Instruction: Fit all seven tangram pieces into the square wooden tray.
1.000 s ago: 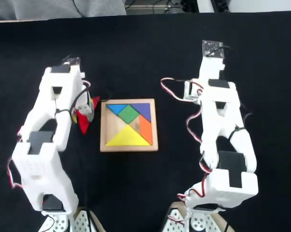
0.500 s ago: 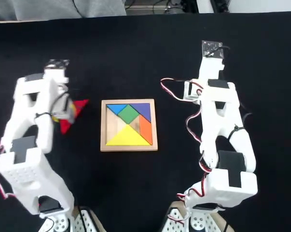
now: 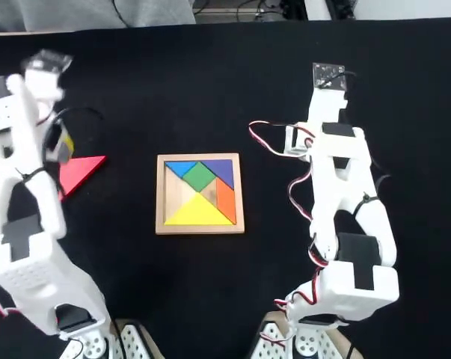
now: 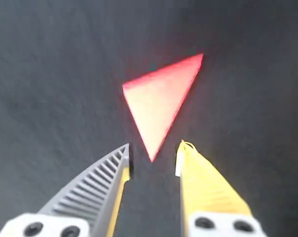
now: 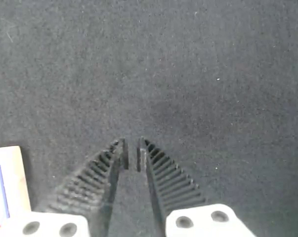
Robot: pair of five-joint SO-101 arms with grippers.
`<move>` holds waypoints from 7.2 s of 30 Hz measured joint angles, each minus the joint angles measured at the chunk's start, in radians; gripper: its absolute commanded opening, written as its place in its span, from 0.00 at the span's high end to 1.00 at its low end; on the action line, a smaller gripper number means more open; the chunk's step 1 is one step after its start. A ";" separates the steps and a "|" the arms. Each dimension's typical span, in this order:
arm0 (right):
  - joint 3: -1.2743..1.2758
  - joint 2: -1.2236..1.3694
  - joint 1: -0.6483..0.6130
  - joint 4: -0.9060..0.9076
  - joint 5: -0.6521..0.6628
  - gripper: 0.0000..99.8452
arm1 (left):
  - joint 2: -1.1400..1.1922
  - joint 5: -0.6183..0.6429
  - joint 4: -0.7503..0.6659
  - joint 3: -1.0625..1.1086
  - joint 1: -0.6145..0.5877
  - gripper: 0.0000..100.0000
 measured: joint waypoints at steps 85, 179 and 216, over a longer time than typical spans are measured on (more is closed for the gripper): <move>0.026 0.000 0.000 0.000 0.035 0.95 | -0.353 0.054 -0.416 0.899 -0.058 0.84; 0.038 0.031 0.000 -0.011 0.078 0.95 | -0.109 0.046 -0.465 0.578 -0.285 0.71; 0.038 0.032 0.000 -0.011 0.083 0.95 | 0.137 0.123 -0.439 0.374 -0.313 0.58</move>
